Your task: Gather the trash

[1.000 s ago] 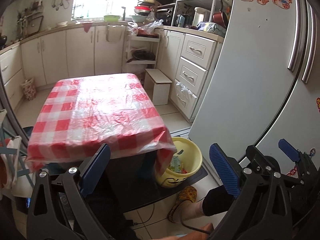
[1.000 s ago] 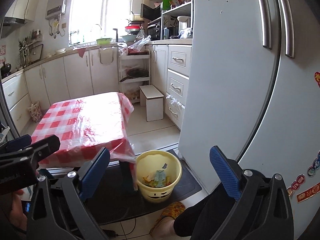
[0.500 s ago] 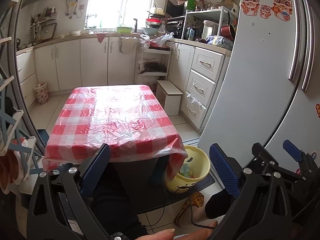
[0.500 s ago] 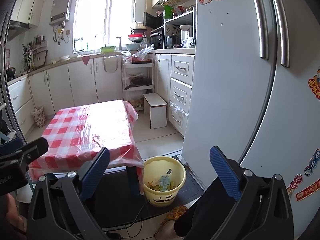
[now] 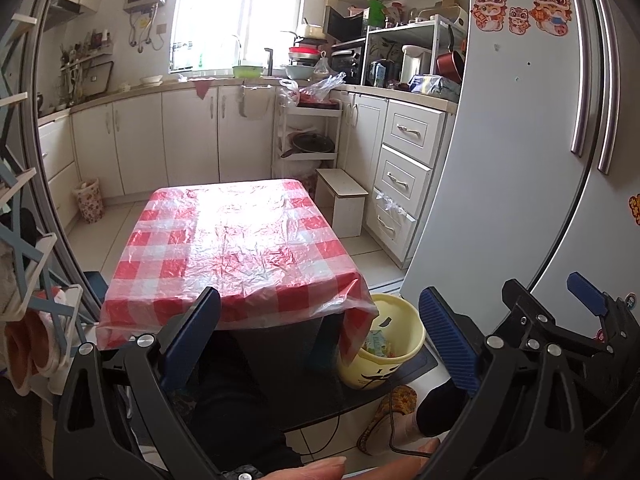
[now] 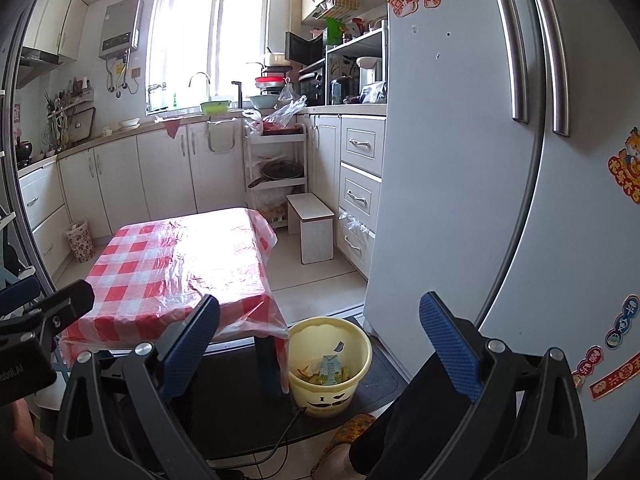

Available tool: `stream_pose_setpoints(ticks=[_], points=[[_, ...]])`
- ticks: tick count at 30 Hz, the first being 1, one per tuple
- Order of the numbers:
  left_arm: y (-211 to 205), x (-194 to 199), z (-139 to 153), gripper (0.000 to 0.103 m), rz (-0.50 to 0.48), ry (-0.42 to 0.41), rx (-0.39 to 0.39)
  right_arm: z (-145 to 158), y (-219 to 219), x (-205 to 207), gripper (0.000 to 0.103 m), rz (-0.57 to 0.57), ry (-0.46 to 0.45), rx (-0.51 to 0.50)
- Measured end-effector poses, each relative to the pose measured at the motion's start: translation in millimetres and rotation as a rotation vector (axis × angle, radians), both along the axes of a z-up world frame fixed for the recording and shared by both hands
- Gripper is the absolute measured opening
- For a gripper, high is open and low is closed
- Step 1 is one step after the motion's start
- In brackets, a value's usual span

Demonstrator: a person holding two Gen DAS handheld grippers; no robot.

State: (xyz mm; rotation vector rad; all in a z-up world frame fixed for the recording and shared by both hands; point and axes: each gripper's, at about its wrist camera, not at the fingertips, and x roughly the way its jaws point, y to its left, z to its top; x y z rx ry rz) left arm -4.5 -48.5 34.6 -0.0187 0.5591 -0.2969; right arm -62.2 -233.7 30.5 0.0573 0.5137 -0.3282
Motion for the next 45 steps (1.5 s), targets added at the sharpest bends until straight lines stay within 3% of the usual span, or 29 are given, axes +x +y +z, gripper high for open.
stream_pose_setpoints(ticks=[45], points=[[0.4, -0.6, -4.2, 0.095, 0.017, 0.003, 0.027, -1.9, -1.5, -2.5, 0.096, -0.004, 0.026, -0.014]])
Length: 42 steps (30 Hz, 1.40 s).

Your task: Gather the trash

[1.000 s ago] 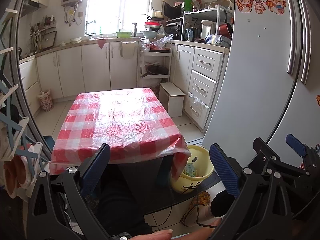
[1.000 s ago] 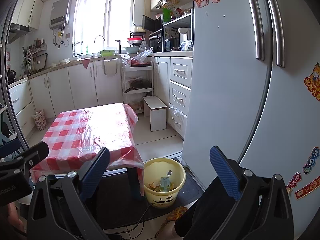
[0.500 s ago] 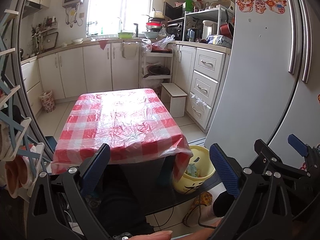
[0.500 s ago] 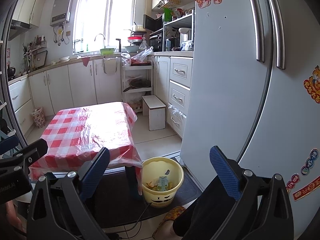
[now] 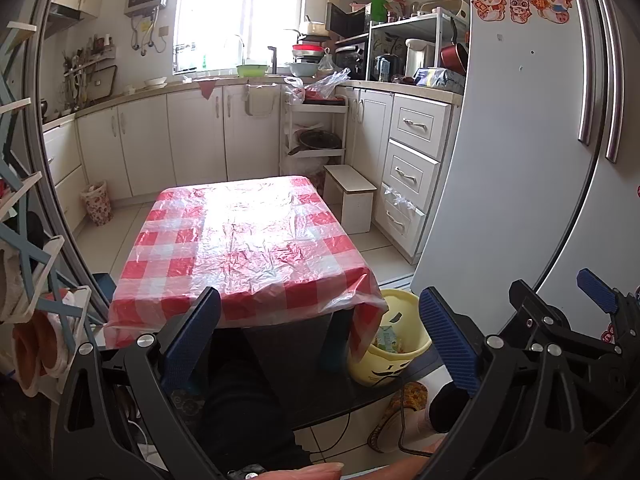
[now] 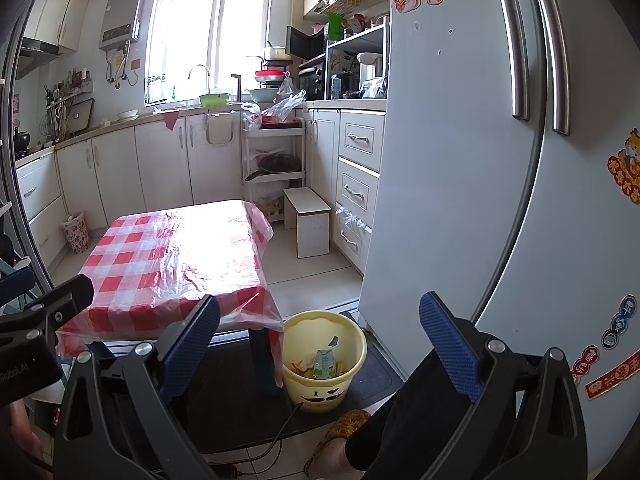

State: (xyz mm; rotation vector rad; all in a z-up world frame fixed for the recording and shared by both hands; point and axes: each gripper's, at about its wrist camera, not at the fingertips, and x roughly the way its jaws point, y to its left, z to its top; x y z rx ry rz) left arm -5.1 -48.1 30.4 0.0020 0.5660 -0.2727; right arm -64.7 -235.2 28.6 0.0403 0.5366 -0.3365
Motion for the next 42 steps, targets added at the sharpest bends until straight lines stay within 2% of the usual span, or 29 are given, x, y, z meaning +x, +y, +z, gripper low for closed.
stream_pose_setpoints(ticks=[42], points=[[-2.1, -0.7, 0.3, 0.095, -0.002, 0.001, 0.007, -4.2, 0.7, -2.2, 0.096, 0.008, 0.009, 0.002]])
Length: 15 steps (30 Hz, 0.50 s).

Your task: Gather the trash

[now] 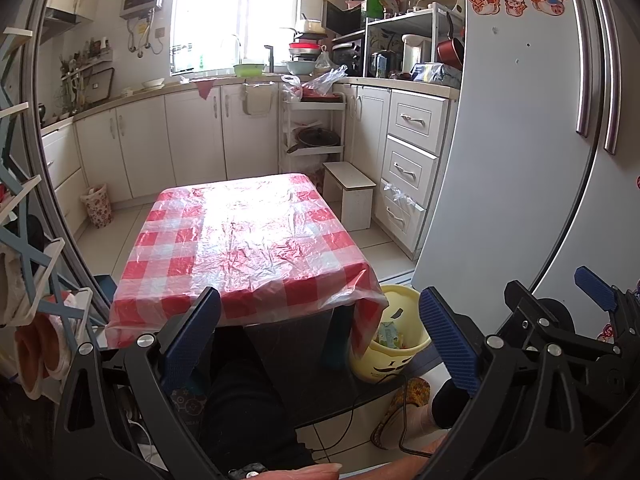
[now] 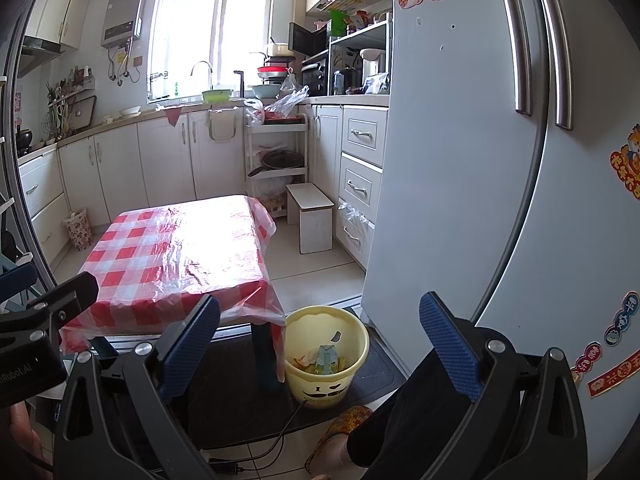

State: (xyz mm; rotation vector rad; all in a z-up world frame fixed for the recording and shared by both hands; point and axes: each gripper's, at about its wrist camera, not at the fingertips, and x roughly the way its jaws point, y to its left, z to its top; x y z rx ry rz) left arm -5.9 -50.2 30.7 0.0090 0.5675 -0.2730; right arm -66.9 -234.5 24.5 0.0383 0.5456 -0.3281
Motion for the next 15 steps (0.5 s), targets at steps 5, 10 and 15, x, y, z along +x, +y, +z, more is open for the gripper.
stream_pose_setpoints(ticks=[5, 10, 15], points=[[-0.6, 0.0, 0.1, 0.095, 0.0, 0.001, 0.001, -1.0, 0.7, -1.8, 0.096, 0.001, 0.0, -0.001], [2.2, -1.9, -0.5, 0.095, -0.001, -0.003, 0.005, -0.6, -0.3, -0.4, 0.096, 0.001, 0.001, 0.001], [3.5, -2.7, -0.6, 0.095, 0.0, -0.002, 0.005, -3.4, 2.2, -2.9, 0.096, 0.004, 0.002, -0.001]])
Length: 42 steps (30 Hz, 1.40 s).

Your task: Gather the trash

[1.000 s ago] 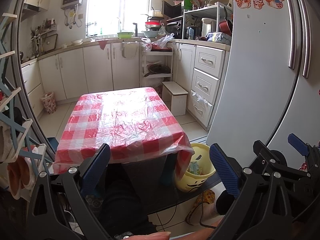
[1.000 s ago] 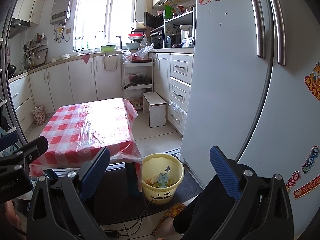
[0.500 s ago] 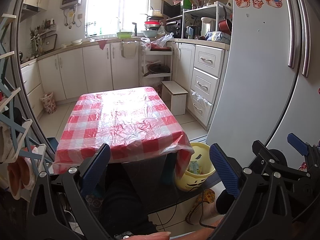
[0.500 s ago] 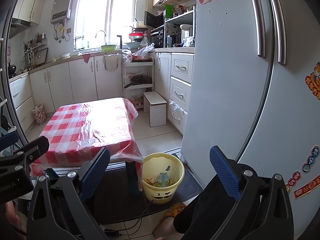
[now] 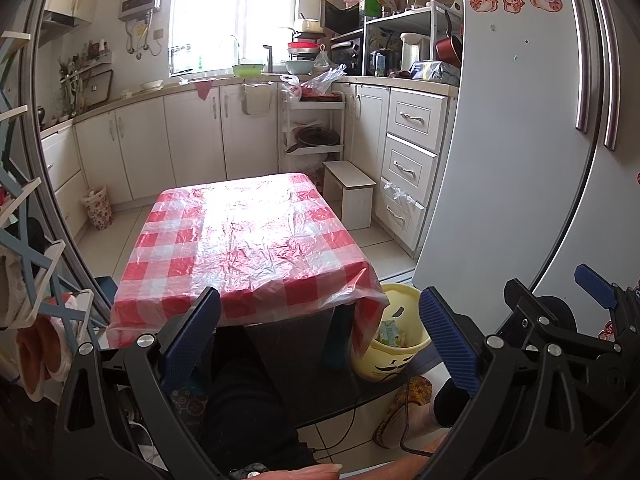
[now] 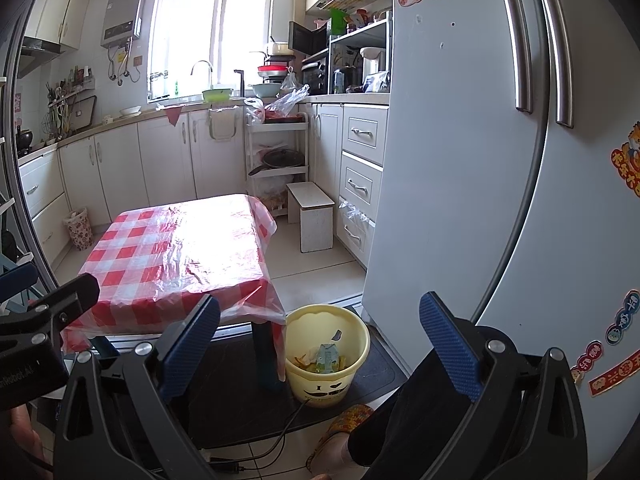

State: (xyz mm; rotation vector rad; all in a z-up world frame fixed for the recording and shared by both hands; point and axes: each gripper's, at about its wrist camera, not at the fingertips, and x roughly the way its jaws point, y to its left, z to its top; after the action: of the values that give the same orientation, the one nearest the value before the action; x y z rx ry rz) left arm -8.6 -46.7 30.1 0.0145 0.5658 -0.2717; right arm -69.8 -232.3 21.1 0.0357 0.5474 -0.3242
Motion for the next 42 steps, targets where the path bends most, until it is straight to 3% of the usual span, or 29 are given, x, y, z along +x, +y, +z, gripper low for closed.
stream_pose_setpoints(ticks=[42], points=[[17, -1, -1, 0.095, -0.012, -0.007, 0.018, -3, 1, -1, 0.096, 0.005, 0.006, 0.003]])
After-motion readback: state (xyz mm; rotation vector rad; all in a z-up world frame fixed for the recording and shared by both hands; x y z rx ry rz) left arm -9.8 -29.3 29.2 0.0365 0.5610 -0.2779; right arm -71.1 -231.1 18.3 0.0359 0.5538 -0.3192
